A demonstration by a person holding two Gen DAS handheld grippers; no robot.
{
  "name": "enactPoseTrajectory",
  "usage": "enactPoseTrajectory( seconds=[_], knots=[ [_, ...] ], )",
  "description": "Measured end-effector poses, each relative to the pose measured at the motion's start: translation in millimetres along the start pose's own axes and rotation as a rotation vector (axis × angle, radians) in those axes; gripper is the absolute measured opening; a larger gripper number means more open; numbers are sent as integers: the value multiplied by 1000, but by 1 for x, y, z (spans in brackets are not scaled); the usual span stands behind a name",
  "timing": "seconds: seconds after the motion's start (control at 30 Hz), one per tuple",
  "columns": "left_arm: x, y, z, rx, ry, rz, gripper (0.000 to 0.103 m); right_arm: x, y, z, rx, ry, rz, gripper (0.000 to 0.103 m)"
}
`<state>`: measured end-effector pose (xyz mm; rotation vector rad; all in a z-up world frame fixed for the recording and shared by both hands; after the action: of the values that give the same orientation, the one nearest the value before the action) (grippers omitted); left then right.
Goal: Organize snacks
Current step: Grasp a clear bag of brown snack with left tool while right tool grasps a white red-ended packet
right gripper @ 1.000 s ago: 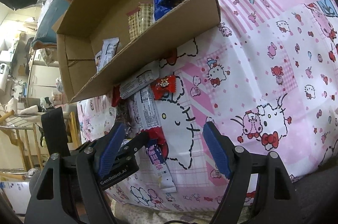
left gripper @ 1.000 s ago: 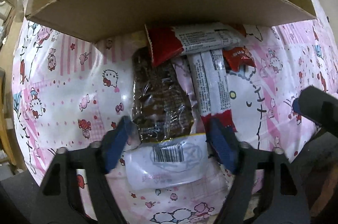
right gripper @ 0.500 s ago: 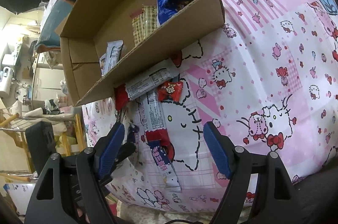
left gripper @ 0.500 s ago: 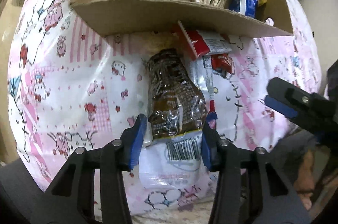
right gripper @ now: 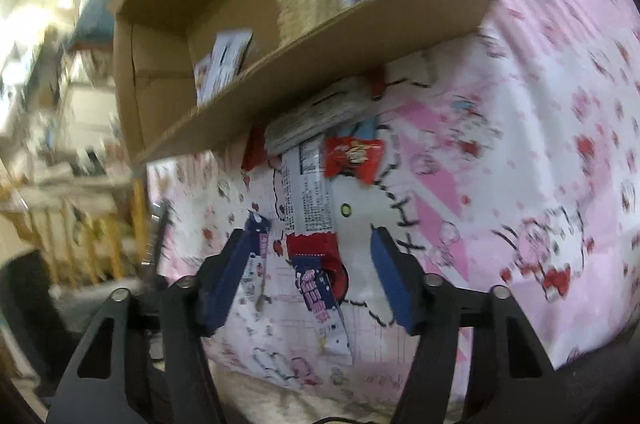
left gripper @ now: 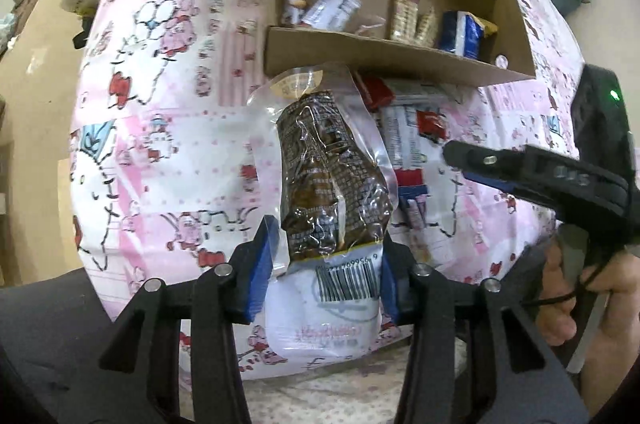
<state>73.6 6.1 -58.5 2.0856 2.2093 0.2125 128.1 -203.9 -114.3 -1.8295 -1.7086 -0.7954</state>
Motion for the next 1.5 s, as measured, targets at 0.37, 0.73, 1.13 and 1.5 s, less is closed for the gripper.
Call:
enactPoseTrajectory(
  seconds=[0.37,0.73,1.13,1.5],
  knots=[
    [-5,-1,10,-22,46,-25,41,19,3,57,57,-101,-132,33],
    [-2,-1,8,-33,53,-47,41,26,-13,29,63,89,-93,0],
    [4,-2,10,-22,54,-74,41,22,-6,45,31,-43,-49,63],
    [4,-1,8,-35,52,-76,41,37,-9,68,43,-119,-146,34]
  ],
)
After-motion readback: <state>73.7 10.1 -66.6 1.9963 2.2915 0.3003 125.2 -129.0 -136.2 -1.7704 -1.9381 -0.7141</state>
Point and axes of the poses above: each gripper's, at about its wrist camera, not at the fingertips, and z roughly the way its jaws point, x to its left, y to its top, the point moved 1 cm from there along z, roughly the way its jaws point, and after that the axes turned 13 degrees about y, right-handed, at the moved point
